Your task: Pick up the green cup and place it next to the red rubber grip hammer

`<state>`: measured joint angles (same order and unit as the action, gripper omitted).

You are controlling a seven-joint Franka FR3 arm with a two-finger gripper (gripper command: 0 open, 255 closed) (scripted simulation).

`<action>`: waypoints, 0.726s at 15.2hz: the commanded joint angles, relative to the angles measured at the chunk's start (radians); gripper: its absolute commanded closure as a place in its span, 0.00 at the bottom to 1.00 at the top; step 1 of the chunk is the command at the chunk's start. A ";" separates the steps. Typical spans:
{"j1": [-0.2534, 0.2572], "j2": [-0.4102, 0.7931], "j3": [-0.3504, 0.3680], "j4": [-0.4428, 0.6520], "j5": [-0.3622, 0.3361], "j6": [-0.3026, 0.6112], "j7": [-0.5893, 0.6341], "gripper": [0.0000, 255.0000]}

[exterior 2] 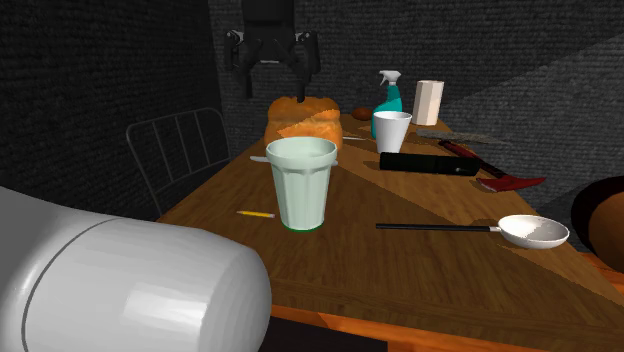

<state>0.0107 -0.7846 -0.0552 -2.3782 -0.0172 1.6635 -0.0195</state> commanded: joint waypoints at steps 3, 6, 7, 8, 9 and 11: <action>-0.016 -0.040 0.064 -0.096 -0.039 0.071 0.068 0.00; -0.039 -0.082 0.162 -0.227 -0.094 0.173 0.178 0.00; -0.044 -0.087 0.181 -0.249 -0.103 0.192 0.199 0.00; -0.045 -0.085 0.179 -0.262 -0.105 0.206 0.199 0.00; -0.046 -0.083 0.178 -0.274 -0.106 0.220 0.200 0.00; -0.048 -0.079 0.175 -0.298 -0.110 0.249 0.200 0.00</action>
<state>-0.0363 -0.8665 0.1182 -2.6623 -0.1253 1.8947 0.1766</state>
